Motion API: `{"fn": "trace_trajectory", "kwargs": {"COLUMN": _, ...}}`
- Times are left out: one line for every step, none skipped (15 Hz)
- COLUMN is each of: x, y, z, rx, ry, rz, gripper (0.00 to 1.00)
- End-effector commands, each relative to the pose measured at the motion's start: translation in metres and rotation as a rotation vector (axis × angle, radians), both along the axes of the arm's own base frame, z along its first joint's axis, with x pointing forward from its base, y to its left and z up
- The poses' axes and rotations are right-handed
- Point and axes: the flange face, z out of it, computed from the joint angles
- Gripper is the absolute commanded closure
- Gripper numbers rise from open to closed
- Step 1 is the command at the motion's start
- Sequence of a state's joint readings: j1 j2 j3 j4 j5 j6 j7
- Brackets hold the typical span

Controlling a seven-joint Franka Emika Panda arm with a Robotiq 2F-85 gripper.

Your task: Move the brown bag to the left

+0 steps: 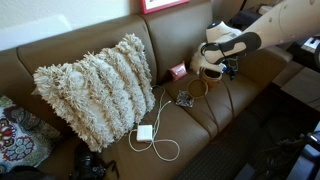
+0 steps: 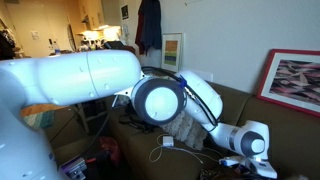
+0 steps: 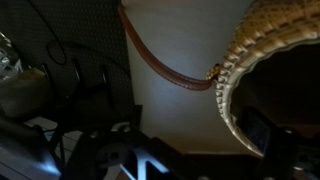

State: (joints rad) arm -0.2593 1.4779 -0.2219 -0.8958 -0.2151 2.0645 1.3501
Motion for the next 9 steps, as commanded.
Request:
{"fn": "trace_trajectory", "kwargs": {"x": 0.0017, "y": -0.0028, "z": -0.0028, "rx": 0.065, "ry": -0.045, "rz": 0.042, "gripper": 0.00}}
{"fn": "trace_trajectory", "kwargs": {"x": 0.0041, "y": -0.0025, "z": -0.0020, "rx": 0.081, "ry": -0.062, "rz": 0.054, "gripper": 0.00}}
{"fn": "trace_trajectory", "kwargs": {"x": 0.0052, "y": -0.0026, "z": -0.0015, "rx": 0.089, "ry": -0.070, "rz": 0.061, "gripper": 0.00}}
{"fn": "trace_trajectory", "kwargs": {"x": 0.0058, "y": -0.0022, "z": -0.0012, "rx": 0.100, "ry": -0.074, "rz": 0.067, "gripper": 0.00}}
{"fn": "trace_trajectory", "kwargs": {"x": 0.0054, "y": -0.0023, "z": -0.0013, "rx": 0.105, "ry": -0.071, "rz": 0.070, "gripper": 0.00}}
{"fn": "trace_trajectory", "kwargs": {"x": 0.0038, "y": -0.0023, "z": -0.0019, "rx": 0.113, "ry": -0.060, "rz": 0.067, "gripper": 0.00}}
{"fn": "trace_trajectory", "kwargs": {"x": 0.0024, "y": -0.0029, "z": -0.0024, "rx": 0.113, "ry": -0.053, "rz": 0.065, "gripper": 0.00}}
{"fn": "trace_trajectory", "kwargs": {"x": 0.0015, "y": -0.0031, "z": -0.0028, "rx": 0.116, "ry": -0.049, "rz": 0.062, "gripper": 0.00}}
{"fn": "trace_trajectory", "kwargs": {"x": 0.0005, "y": -0.0032, "z": -0.0032, "rx": 0.119, "ry": -0.044, "rz": 0.059, "gripper": 0.00}}
